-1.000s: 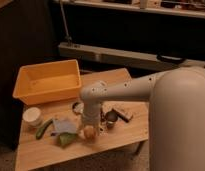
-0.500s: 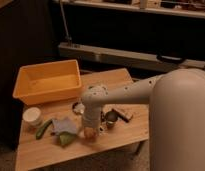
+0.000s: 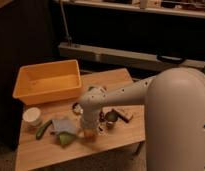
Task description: Place apple in table surface
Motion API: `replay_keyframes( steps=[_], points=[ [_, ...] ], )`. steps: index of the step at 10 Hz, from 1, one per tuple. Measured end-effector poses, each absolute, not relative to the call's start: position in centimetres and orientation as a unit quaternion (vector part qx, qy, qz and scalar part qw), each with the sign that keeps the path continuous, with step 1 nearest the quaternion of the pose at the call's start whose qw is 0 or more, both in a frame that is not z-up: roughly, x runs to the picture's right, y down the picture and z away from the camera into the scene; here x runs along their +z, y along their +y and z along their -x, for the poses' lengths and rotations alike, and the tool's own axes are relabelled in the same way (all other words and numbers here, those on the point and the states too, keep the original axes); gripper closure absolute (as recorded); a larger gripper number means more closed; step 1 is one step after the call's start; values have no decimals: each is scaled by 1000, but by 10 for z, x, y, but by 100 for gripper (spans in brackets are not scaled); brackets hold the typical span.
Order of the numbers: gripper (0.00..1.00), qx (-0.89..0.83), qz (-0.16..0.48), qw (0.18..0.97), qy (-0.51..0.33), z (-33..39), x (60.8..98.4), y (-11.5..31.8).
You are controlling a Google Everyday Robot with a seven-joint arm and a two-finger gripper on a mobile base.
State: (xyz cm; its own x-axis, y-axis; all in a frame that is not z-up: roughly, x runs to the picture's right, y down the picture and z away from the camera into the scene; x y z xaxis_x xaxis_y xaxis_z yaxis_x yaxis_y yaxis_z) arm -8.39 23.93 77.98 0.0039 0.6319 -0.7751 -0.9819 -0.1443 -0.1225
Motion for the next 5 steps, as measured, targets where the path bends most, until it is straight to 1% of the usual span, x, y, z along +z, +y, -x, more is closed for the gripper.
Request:
replay_keyframes(
  steps=[2, 3, 4, 5],
  points=[
    [35, 664, 364, 606, 244, 84, 786, 242],
    [39, 664, 364, 606, 245, 85, 788, 242],
    [47, 662, 366, 607, 245, 86, 790, 243],
    [57, 659, 367, 608, 246, 87, 792, 243]
  ],
)
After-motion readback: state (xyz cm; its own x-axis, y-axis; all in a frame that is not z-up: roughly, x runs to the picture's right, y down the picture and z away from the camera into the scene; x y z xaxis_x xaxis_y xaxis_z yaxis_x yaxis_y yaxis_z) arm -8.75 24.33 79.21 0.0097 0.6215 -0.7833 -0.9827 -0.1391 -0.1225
